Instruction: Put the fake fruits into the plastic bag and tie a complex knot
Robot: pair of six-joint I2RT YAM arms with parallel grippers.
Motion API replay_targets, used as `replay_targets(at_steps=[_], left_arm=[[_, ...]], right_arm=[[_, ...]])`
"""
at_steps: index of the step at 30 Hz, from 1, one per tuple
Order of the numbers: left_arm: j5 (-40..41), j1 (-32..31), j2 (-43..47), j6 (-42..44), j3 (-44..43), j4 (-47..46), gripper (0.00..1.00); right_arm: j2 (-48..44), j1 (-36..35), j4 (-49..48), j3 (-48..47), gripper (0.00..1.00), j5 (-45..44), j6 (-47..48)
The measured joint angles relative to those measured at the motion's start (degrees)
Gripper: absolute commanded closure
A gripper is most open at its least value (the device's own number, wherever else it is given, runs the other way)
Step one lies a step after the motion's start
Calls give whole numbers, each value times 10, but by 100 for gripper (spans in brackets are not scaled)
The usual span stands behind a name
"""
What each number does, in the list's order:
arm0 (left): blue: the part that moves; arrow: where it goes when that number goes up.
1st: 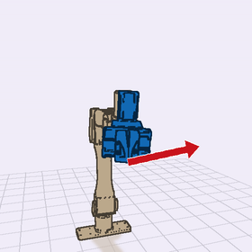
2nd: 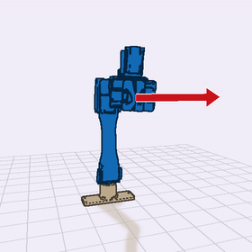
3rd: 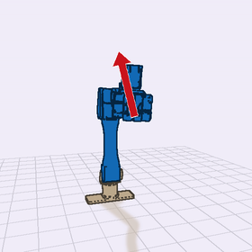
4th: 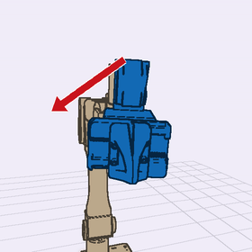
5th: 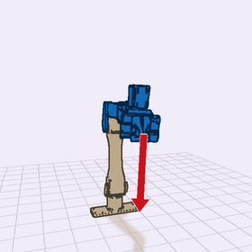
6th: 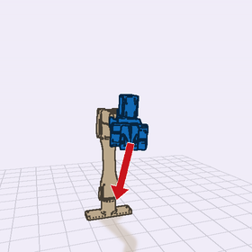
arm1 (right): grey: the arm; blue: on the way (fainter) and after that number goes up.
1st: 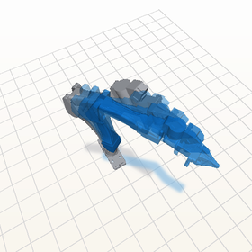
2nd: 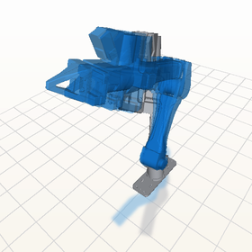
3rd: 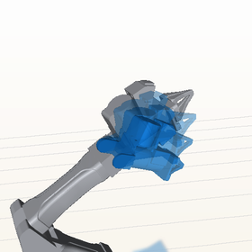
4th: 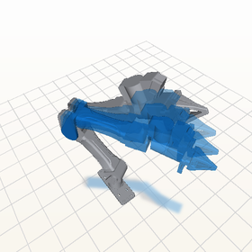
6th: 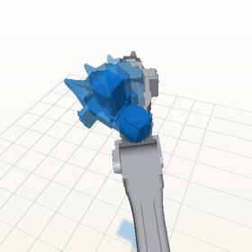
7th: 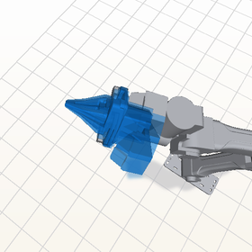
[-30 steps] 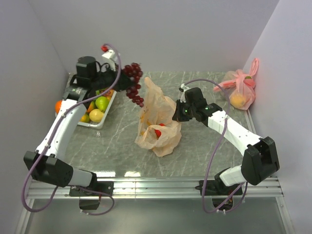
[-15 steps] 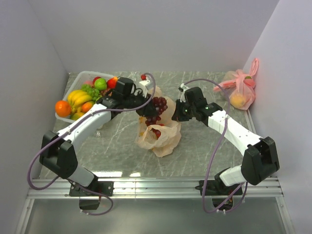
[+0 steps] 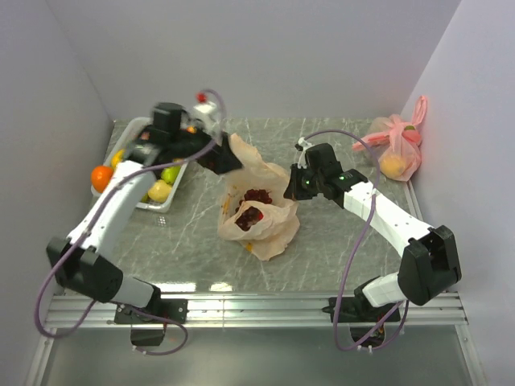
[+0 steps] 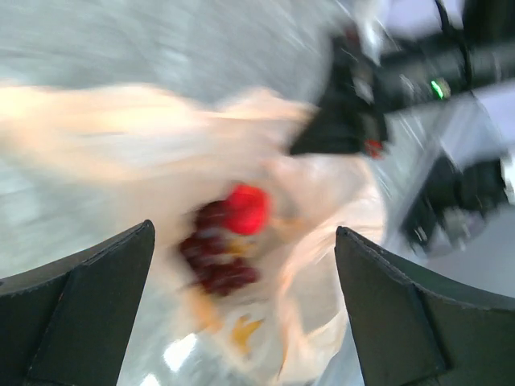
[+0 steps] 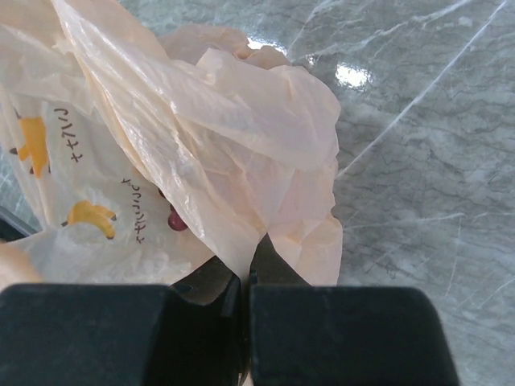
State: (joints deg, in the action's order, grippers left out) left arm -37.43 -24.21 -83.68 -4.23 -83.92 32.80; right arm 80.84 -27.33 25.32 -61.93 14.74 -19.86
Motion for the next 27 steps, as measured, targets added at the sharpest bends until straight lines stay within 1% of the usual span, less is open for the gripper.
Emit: replay_targets(at_steps=[4, 9, 12, 16, 19, 27], left_arm=[[18, 146, 55, -9, -29, 32, 1], [53, 365, 81, 5, -53, 97, 1], [99, 449, 68, 20, -53, 141, 1], [139, 517, 23, 49, -53, 181, 1], [161, 553, -26, 82, -53, 199, 0], [195, 560, -89, 166, -46, 203, 1]], right_arm=[[0, 0, 0, 0, 100, 1, 3], [0, 0, 0, 1, 100, -2, 10], [0, 0, 0, 3, 100, -3, 14], [0, 0, 0, 6, 100, -3, 15], [0, 0, 0, 6, 100, -2, 15], [0, 0, 0, 6, 100, 4, 15]])
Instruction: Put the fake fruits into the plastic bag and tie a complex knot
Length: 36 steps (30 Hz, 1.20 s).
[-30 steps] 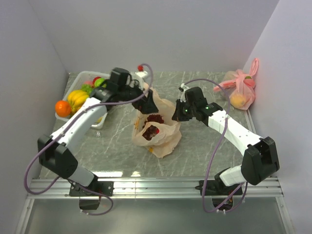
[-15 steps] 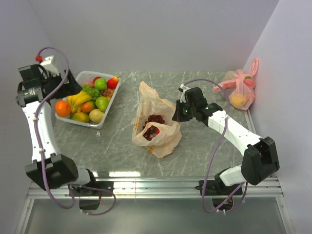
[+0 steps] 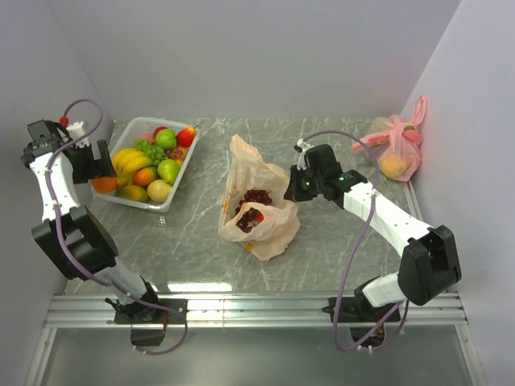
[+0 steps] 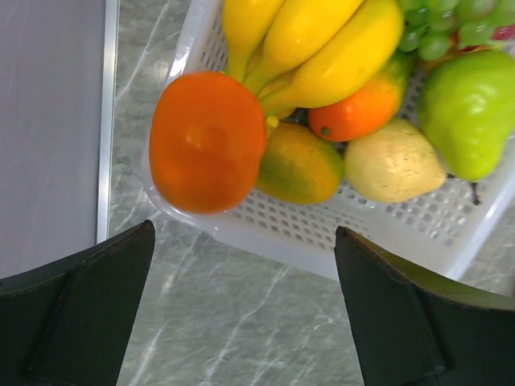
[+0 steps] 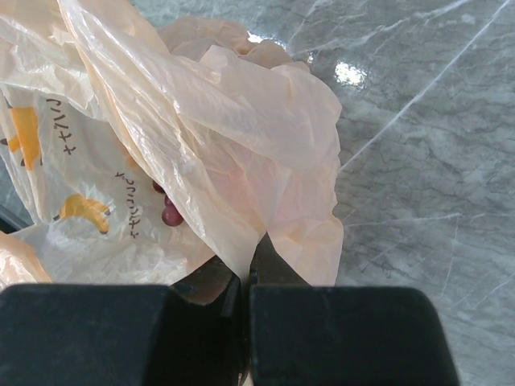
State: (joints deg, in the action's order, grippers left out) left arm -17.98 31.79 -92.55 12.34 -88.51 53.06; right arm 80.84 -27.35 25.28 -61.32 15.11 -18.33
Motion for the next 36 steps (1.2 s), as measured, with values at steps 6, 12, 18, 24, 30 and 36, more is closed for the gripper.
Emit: replay_targets(at_steps=[6, 12, 18, 24, 30, 36], left_arm=[[11, 0, -45, 21, 5, -7, 1], [7, 0, -51, 24, 24, -26, 12], [1, -1, -63, 26, 20, -48, 24], [-7, -10, -71, 29, 20, -61, 23], [-6, -25, -88, 21, 20, -80, 16], [-2, -29, -119, 5, 12, -92, 17]], right_arm=[[0, 0, 0, 0, 100, 6, 0], [0, 0, 0, 0, 100, 8, 2], [0, 0, 0, 0, 100, 9, 2], [5, 0, 0, 0, 100, 11, 2], [15, 0, 0, 0, 100, 13, 2], [20, 0, 0, 0, 100, 17, 2]])
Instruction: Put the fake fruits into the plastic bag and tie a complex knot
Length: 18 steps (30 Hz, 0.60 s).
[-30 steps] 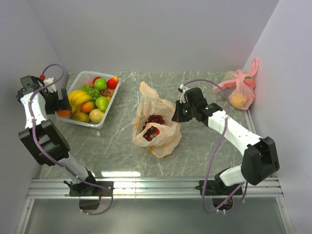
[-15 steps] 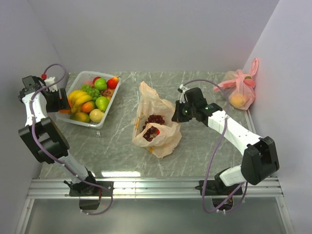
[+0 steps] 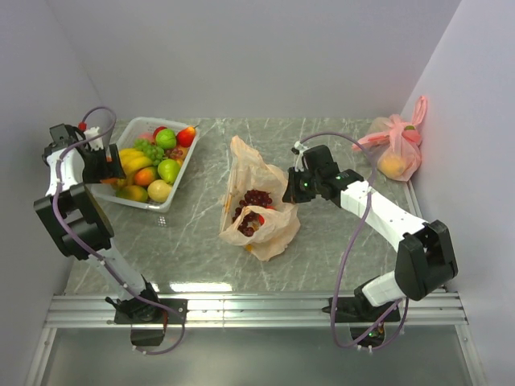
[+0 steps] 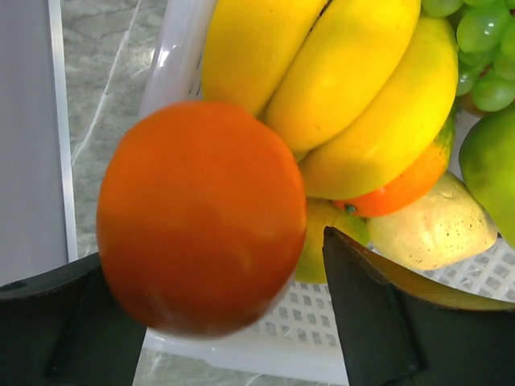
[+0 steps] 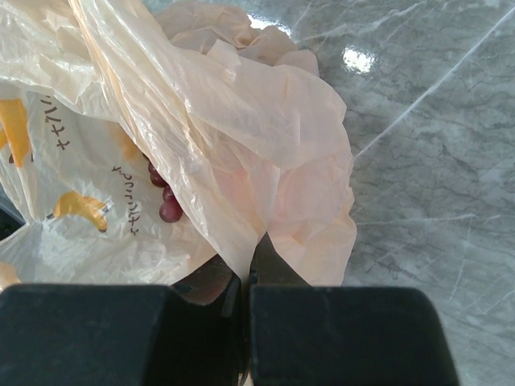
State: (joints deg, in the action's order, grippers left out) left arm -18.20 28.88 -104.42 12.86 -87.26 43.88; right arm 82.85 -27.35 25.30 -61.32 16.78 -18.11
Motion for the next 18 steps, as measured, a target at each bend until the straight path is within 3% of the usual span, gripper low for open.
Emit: replay_targets(at_steps=[6, 13, 18], left_arm=[[0, -1, -14, -7, -21, 1, 45], [-2, -1, 1, -1, -37, 15, 62], [-24, -26, 49, 17, -79, 42, 62]], right_arm=[[0, 0, 0, 0, 100, 3, 0], [0, 0, 0, 0, 100, 3, 0], [0, 0, 0, 0, 100, 3, 0]])
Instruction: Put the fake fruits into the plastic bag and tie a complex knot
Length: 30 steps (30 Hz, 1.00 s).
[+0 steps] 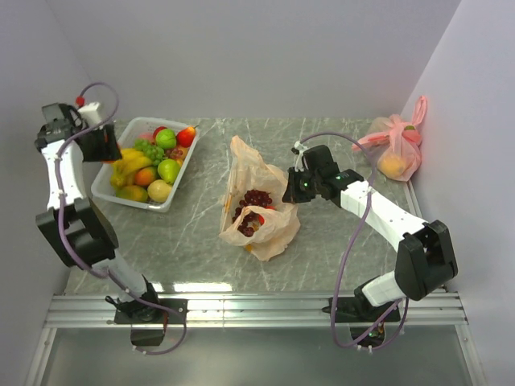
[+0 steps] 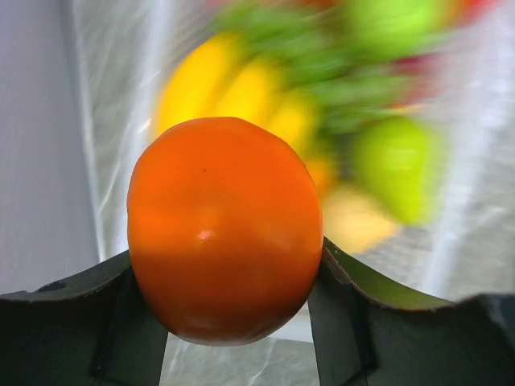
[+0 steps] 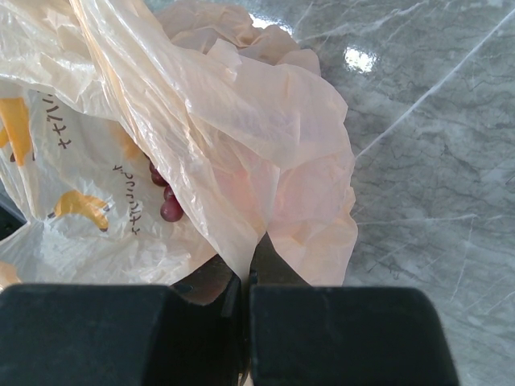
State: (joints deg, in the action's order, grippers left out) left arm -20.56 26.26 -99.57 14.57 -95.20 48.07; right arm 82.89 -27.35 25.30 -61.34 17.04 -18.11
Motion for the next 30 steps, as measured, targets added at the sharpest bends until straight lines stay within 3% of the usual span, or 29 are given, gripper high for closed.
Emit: replay_targets(at_steps=[4, 7, 9, 13, 16, 18, 19, 21, 22, 30], left_arm=[[-23, -125, 86, 7, -2, -2, 60], [-48, -295, 133, -3, -2, -23, 57], [-59, -392, 140, -12, -2, -32, 56], [-62, -512, 106, -33, 2, -46, 56], [-58, -566, 65, -42, 15, -54, 55], [-54, -595, 41, -47, 34, -55, 47], [-52, -604, 34, -48, 42, -53, 33], [-49, -621, 23, -46, 54, -43, 17], [-48, -627, 19, -44, 56, -38, 2], [-31, -617, 46, -46, 46, -10, 1]], right_arm=[[3, 0, 0, 0, 100, 0, 3], [8, 0, 0, 0, 100, 0, 7], [9, 0, 1, 0, 100, 0, 9], [9, 0, 5, -4, 100, 0, 15], [9, 0, 9, -6, 100, 0, 15], [9, 0, 12, -6, 100, 0, 15], [9, 0, 13, -7, 100, 0, 15], [8, 0, 16, -9, 100, 0, 15], [8, 0, 17, -10, 100, 0, 15], [8, 0, 18, -15, 100, 0, 17]])
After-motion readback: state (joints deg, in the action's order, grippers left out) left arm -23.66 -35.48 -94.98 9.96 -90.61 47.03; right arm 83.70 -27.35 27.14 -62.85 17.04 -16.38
